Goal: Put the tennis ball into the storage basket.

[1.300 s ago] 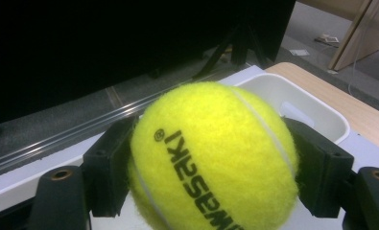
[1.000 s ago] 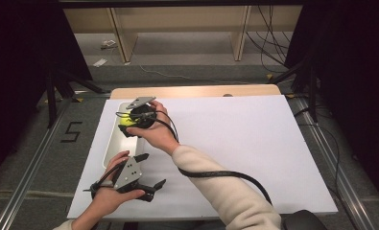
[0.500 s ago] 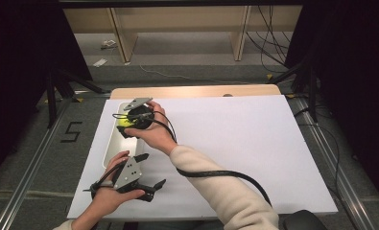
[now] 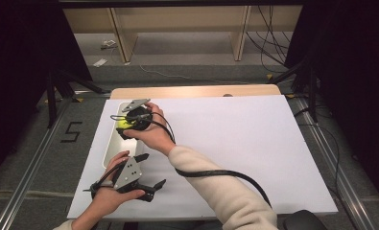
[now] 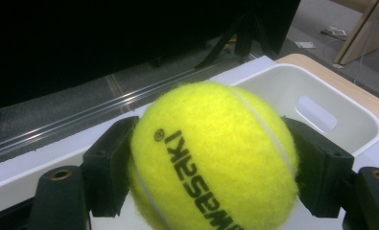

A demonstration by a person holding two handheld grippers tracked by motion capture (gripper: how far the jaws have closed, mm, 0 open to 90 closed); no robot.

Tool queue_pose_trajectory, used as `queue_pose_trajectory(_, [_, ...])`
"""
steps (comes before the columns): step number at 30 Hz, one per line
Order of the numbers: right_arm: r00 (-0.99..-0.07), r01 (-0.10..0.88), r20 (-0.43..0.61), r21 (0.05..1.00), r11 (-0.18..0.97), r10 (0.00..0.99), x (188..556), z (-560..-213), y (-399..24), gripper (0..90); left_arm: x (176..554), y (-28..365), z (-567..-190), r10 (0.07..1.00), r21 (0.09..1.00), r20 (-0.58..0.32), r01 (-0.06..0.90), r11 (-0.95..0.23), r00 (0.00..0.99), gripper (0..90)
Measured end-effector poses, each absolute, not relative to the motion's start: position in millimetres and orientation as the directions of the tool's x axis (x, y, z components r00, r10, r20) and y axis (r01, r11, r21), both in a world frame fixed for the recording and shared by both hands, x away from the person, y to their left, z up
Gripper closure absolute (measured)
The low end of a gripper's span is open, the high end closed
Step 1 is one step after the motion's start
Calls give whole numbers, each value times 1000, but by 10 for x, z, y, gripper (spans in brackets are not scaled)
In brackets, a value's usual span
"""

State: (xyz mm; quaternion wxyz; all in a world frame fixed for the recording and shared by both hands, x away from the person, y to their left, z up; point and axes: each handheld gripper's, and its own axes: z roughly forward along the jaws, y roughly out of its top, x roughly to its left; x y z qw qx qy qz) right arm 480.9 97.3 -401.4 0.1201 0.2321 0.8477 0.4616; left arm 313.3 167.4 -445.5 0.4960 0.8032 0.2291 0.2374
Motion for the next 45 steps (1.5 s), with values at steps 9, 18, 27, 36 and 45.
queue_pose_trajectory(9, [-865, 279, 5, 836, 472, 502, 4809, -4024, 1008, 265, 3135, 1673, -4455, 600, 904, 157, 130, -407, 785, 38])
queue_pose_trajectory(18, [-868, 280, 2, 828, 486, 496, 4816, -4058, 1029, 265, 3131, 1670, -4457, 602, 905, 152, 135, -404, 784, 38])
queue_pose_trajectory(27, [-866, 288, 8, 826, 485, 500, 4830, -4091, 1043, 265, 3132, 1670, -4457, 598, 904, 153, 133, -405, 787, 38])
queue_pose_trajectory(36, [-865, 294, 10, 820, 490, 502, 4835, -4123, 1057, 265, 3130, 1666, -4459, 598, 904, 154, 133, -407, 787, 38])
queue_pose_trajectory(45, [-870, 292, 7, 814, 502, 494, 4845, -4157, 1084, 264, 3129, 1665, -4460, 597, 903, 153, 134, -407, 787, 38])
